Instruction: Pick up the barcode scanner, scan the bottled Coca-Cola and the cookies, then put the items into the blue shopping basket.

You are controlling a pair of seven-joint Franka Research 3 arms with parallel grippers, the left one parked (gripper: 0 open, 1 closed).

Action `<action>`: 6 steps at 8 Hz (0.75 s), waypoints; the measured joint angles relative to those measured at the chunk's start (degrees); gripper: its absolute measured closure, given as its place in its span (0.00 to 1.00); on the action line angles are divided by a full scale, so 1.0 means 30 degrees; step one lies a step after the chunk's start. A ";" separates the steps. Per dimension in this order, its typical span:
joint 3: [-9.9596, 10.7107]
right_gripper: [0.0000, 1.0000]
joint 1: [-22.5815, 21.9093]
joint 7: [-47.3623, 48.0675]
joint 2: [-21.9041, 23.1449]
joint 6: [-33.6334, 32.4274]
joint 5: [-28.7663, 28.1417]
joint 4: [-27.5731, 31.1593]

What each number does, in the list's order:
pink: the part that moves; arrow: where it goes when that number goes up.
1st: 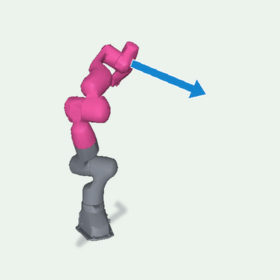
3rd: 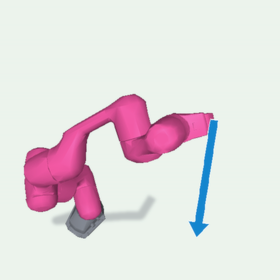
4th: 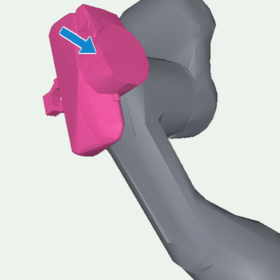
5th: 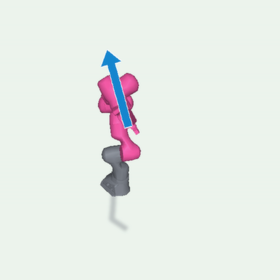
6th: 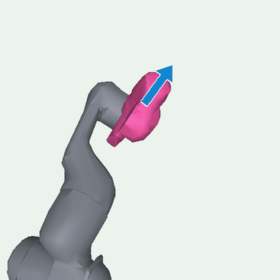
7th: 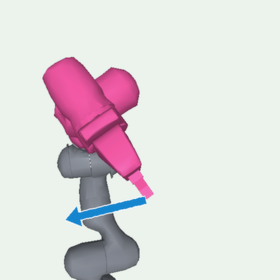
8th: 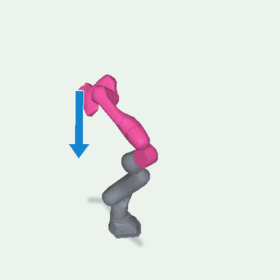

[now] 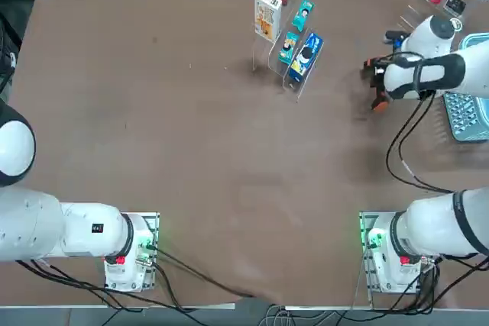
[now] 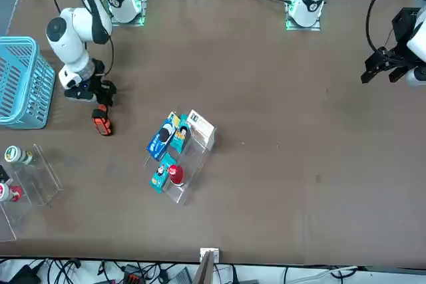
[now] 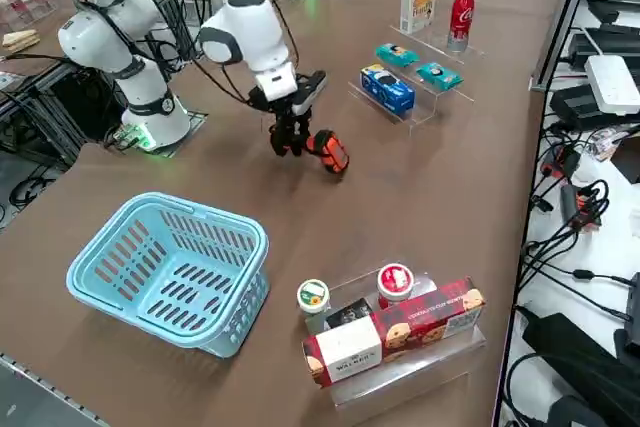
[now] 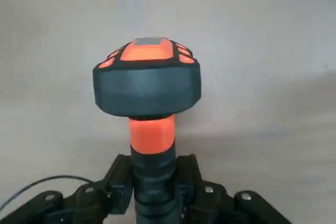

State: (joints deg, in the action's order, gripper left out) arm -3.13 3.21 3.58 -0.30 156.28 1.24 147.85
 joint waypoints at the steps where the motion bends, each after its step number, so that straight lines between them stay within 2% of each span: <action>1: -0.0067 0.57 -0.0185 -0.0258 0.0718 -0.3341 -0.0003 -0.1642; 3: -0.0137 0.57 -0.0738 -0.0452 0.1703 -1.0015 -0.0582 -0.5930; 4: -0.0157 0.57 -0.1111 -0.0747 0.1850 -1.2295 -0.1720 -0.7833; 6: -0.0204 0.57 -0.1551 -0.1875 0.1681 -1.4587 -0.4702 -1.0402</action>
State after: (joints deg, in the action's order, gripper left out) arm -3.75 -1.44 -2.05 4.74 112.52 -12.86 116.64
